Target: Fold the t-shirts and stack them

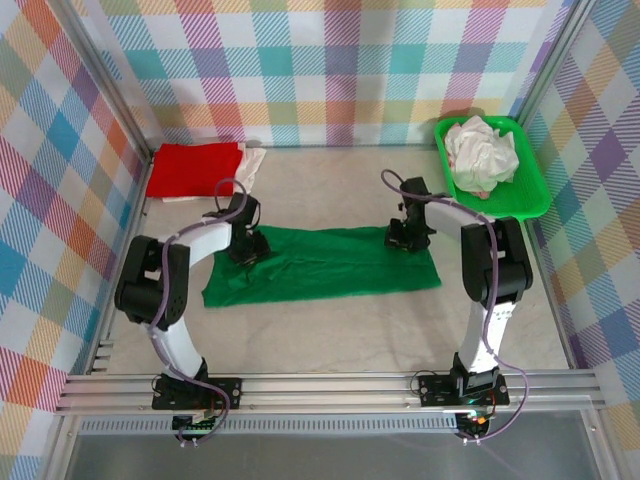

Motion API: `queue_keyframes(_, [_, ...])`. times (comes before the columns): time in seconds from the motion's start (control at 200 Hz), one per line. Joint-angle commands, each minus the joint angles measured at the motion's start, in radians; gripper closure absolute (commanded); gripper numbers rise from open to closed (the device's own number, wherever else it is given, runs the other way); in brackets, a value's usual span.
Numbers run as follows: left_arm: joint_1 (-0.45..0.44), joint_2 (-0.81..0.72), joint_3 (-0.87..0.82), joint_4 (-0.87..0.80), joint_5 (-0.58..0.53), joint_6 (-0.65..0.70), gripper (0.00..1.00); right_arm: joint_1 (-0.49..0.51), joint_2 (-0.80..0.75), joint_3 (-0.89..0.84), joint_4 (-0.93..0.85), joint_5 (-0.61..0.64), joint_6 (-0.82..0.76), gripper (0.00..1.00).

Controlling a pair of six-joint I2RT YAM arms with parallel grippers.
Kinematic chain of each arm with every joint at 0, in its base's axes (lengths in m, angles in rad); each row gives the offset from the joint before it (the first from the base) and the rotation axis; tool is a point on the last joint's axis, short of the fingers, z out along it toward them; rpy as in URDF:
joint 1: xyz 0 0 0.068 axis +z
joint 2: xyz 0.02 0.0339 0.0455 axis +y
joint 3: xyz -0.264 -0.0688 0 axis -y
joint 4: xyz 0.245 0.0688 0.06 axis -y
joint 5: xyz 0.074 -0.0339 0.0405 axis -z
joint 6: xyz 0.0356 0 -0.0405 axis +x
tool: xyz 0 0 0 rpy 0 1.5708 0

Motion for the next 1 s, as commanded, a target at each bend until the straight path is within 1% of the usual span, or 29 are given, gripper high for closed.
queue_keyframes(0.0, [-0.019,0.093,0.119,-0.006,0.02,0.058,0.63,0.006,-0.069,-0.126,-0.117,-0.06,0.052,0.59])
queue_keyframes(0.075, [-0.033,0.172,0.22,-0.035,0.03,0.102,0.64,0.027,-0.135,-0.221,-0.107,-0.107,0.098,0.59])
queue_keyframes(0.135, [-0.042,0.234,0.305,-0.051,0.043,0.125,0.65,0.075,-0.186,-0.297,-0.097,-0.131,0.143,0.59])
queue_keyframes(0.245, [-0.061,0.343,0.489,-0.097,0.028,0.155,0.65,0.218,-0.265,-0.399,-0.081,-0.158,0.252,0.59])
queue_keyframes(0.325, [-0.077,0.431,0.656,-0.132,0.066,0.178,0.65,0.339,-0.32,-0.457,-0.04,-0.184,0.336,0.58])
queue_keyframes(0.39, [-0.101,0.502,0.804,-0.173,0.073,0.196,0.64,0.42,-0.367,-0.484,-0.018,-0.153,0.394,0.56])
queue_keyframes(0.445, [-0.121,0.555,0.928,-0.212,0.066,0.221,0.64,0.464,-0.42,-0.505,0.014,-0.117,0.416,0.54])
queue_keyframes(0.515, [-0.136,0.607,1.059,-0.252,0.062,0.236,0.64,0.471,-0.488,-0.511,0.032,-0.054,0.418,0.5])
queue_keyframes(0.575, [-0.137,0.613,1.108,-0.255,0.062,0.233,0.64,0.469,-0.54,-0.482,0.018,0.035,0.396,0.46])
queue_keyframes(0.615, [-0.137,0.597,1.106,-0.244,0.054,0.237,0.63,0.462,-0.571,-0.449,0.004,0.091,0.368,0.43])
queue_keyframes(0.69, [-0.136,0.529,1.051,-0.214,0.006,0.238,0.63,0.43,-0.58,-0.39,-0.019,0.14,0.333,0.42])
queue_keyframes(0.735, [-0.136,0.475,0.994,-0.198,-0.026,0.232,0.63,0.403,-0.568,-0.368,-0.021,0.136,0.322,0.42])
queue_keyframes(0.795, [-0.135,0.403,0.904,-0.185,-0.065,0.205,0.62,0.365,-0.53,-0.341,0.019,0.089,0.284,0.43])
queue_keyframes(0.88, [-0.135,0.278,0.716,-0.12,-0.105,0.132,0.62,0.34,-0.411,-0.229,0.049,0.032,0.198,0.47])
queue_keyframes(0.935, [-0.134,0.193,0.563,-0.043,-0.128,0.062,0.63,0.34,-0.306,-0.107,0.047,0.017,0.118,0.5])
queue_keyframes(0.995, [-0.126,0.119,0.416,0.031,-0.149,-0.009,0.62,0.339,-0.188,0.031,0.015,0.001,0.069,0.52])
